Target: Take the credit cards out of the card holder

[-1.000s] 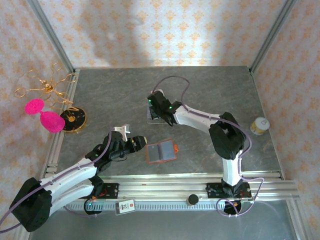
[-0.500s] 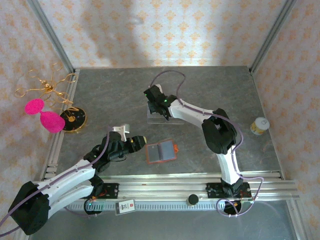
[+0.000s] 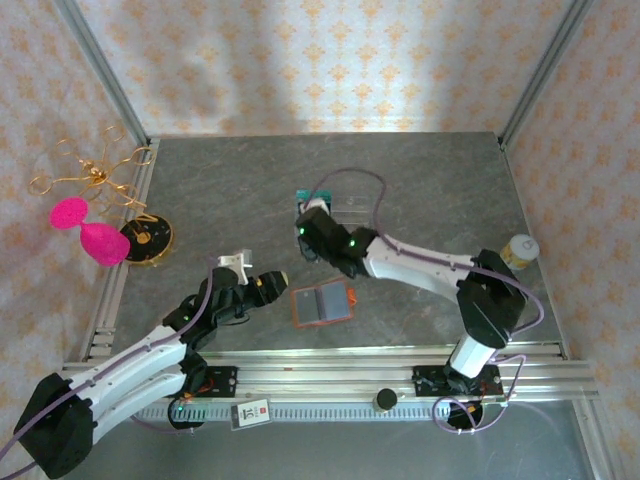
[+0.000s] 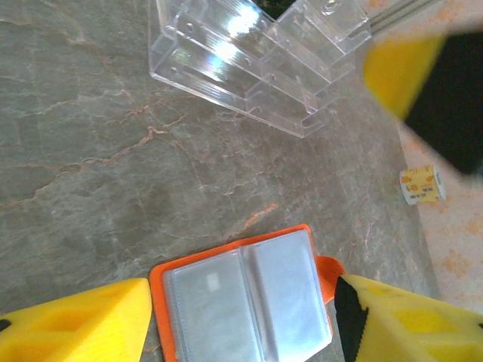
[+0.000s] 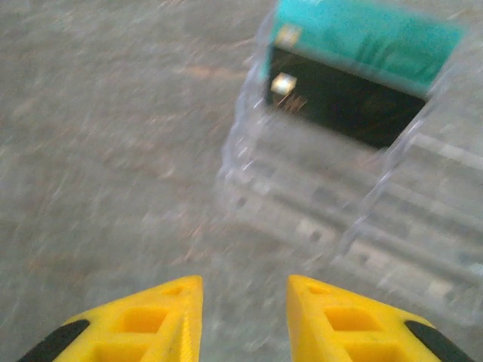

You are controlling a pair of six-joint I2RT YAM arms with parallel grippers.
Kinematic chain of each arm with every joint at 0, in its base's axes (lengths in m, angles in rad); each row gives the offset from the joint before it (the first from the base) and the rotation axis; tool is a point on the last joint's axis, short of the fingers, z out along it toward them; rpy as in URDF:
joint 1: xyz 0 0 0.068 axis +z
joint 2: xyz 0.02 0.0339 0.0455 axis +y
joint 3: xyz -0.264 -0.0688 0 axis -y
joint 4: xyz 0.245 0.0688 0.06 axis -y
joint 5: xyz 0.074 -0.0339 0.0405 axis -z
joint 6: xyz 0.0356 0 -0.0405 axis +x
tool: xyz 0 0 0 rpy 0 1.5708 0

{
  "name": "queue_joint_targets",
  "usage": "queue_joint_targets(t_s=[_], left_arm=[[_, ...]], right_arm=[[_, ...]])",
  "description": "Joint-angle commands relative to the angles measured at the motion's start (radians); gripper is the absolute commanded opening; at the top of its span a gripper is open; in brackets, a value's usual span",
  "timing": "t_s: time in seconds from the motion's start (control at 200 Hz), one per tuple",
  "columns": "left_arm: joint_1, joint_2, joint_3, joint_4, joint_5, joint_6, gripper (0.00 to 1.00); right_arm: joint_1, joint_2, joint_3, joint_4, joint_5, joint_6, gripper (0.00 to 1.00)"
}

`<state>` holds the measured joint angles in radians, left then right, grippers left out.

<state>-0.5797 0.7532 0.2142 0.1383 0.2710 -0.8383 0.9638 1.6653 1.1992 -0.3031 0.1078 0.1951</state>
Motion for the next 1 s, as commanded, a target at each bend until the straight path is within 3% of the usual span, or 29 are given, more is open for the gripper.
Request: queue_joint_targets(t_s=[0.0,0.18,0.726,0.846,0.996], left_arm=[[0.012,-0.031,-0.027,-0.001,-0.048,-0.012,0.67],[0.013,-0.048,-0.047,-0.029,-0.059,-0.011,0.67],[0.014,-0.049,-0.076,-0.018,-0.036,-0.016,0.66],[0.014,-0.039,-0.075,-0.011,-0.025,-0.016,0.66],[0.014,-0.017,-0.077,0.007,0.003,-0.01,0.64]], right_arm=[[0.094,0.01,-0.102,0.021,0.017,0.069,0.34],[0.197,0.069,-0.145,0.008,0.101,0.118,0.35],[0.275,0.183,-0.168,-0.009,0.093,0.172,0.41],[0.274,0.209,-0.18,-0.002,0.075,0.186,0.32],[0.273,0.187,-0.202,0.038,0.075,0.218,0.06]])
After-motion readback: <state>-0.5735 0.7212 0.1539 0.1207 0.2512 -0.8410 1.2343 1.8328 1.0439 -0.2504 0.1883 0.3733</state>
